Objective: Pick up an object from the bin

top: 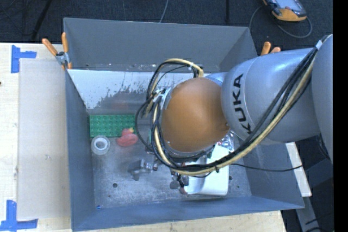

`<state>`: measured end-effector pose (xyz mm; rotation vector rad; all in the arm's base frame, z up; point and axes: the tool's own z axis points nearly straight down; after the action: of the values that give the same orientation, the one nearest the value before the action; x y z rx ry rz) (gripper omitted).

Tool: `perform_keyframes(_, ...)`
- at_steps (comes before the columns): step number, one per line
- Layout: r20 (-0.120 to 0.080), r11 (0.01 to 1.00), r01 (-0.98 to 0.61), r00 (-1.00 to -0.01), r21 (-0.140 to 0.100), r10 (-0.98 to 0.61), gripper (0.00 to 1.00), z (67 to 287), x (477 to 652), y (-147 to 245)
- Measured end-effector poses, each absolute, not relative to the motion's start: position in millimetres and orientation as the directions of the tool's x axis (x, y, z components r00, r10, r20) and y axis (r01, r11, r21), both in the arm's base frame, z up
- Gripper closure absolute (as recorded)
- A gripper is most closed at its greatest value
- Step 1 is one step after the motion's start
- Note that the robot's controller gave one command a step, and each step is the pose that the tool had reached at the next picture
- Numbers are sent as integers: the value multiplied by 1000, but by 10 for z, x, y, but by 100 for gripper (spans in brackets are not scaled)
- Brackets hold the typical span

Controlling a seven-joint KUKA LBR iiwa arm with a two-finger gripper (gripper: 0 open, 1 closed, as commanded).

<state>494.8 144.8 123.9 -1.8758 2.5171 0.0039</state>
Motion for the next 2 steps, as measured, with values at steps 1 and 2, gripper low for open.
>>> perform_keyframes(1,-4,33,-999,-33,0,-999,0,1291,5416,2153)
perform_keyframes(2,-3,-118,-993,118,-4,-993,0,1359,6195,2144)
